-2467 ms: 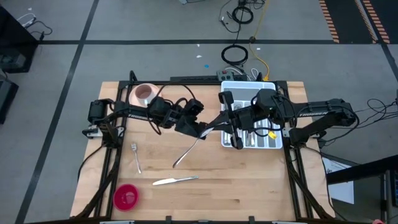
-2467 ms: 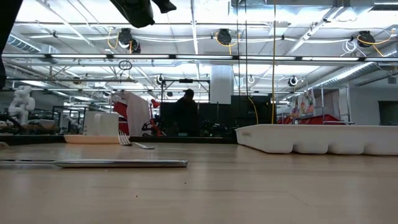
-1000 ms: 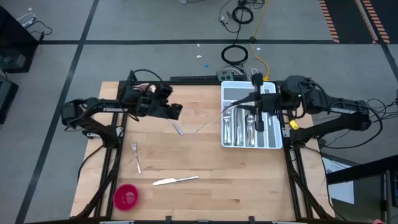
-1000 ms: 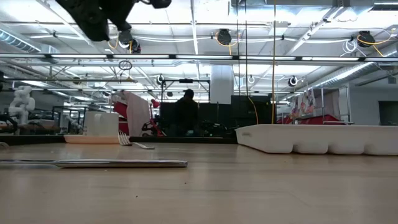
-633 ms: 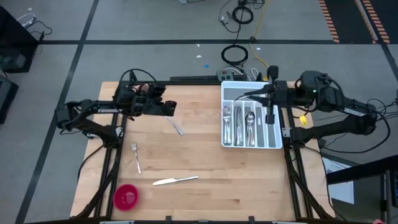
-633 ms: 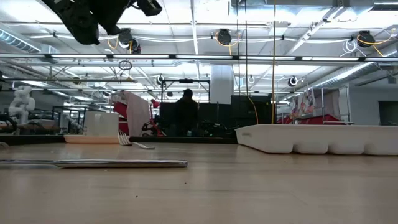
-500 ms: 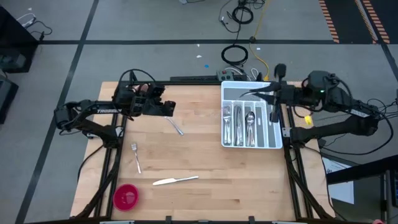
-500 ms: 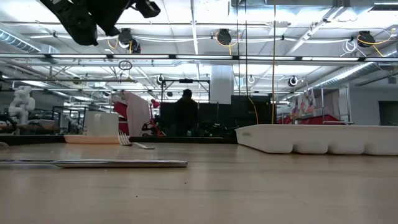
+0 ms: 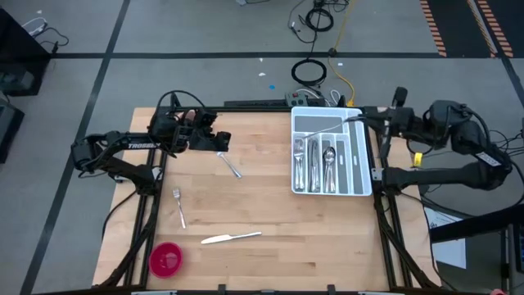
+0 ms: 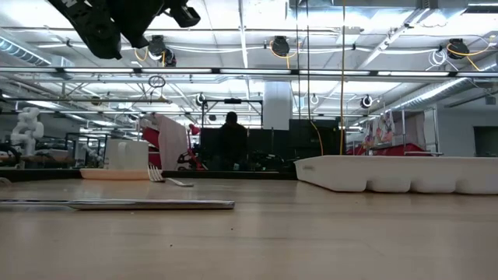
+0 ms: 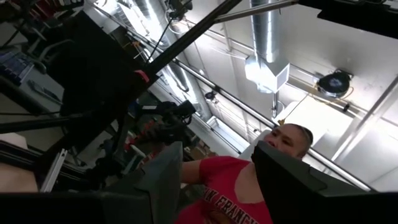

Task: Sort silverware
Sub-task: Put the silver spoon into the white silverware tray

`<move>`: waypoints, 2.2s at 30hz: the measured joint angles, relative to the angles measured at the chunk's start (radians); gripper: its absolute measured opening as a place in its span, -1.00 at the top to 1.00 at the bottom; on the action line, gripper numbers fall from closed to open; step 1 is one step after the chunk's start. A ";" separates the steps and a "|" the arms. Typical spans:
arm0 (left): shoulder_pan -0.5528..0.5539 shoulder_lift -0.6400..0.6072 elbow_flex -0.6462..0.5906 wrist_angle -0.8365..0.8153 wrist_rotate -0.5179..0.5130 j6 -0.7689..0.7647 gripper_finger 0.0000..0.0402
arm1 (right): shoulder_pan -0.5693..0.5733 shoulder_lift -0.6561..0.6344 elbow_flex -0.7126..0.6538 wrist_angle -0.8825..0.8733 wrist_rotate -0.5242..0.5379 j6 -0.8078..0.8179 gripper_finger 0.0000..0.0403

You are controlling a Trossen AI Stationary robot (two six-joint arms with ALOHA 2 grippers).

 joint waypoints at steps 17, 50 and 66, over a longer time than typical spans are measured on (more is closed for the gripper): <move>0.001 0.000 0.000 -0.030 -0.006 0.026 0.00 | -0.130 0.018 -0.001 -0.340 -0.062 0.114 1.00; 0.001 0.001 0.000 -0.035 0.029 0.051 0.00 | -0.491 0.465 0.000 -0.662 -0.449 -0.203 1.00; 0.001 0.000 0.000 -0.035 0.028 0.069 0.00 | -0.601 0.754 0.000 -0.654 -0.511 -0.405 1.00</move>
